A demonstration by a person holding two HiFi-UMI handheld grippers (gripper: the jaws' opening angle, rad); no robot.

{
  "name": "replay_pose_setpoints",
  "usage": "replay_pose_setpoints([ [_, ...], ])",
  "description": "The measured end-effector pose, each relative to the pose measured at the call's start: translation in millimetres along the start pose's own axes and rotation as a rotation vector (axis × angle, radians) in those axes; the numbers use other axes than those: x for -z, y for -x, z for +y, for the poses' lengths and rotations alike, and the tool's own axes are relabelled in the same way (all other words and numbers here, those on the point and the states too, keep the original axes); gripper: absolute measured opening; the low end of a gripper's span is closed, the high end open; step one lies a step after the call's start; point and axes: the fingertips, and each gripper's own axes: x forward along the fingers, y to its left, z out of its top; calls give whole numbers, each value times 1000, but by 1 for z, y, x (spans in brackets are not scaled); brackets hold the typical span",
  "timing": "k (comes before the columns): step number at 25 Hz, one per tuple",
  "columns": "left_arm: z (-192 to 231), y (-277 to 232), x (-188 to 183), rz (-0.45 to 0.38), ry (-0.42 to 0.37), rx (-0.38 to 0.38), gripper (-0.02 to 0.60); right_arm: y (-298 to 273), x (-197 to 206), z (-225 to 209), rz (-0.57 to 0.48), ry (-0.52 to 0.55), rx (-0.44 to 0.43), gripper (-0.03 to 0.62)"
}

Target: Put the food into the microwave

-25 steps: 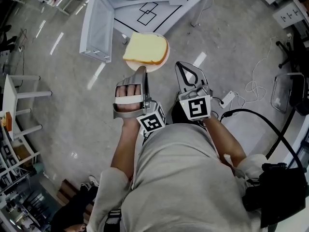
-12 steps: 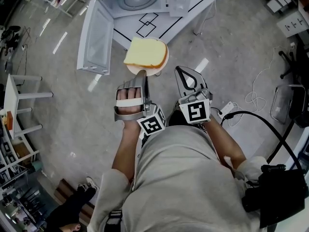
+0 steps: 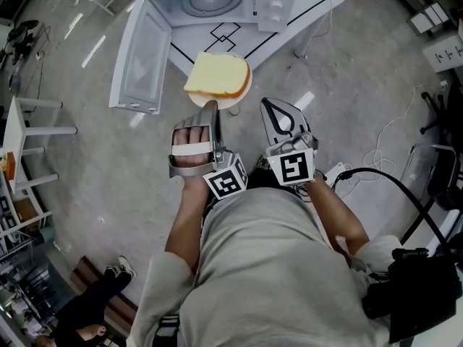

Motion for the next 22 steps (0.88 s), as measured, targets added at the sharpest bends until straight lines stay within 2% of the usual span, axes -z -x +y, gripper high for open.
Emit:
replay_pose_setpoints([
  [12,10,-46,6,-24,-7,-5,34,-35,4,-17,14,21,19,11],
  [22,8,-91,16,-57,-14,28,34,-70,11,-26,49,18,42,11],
])
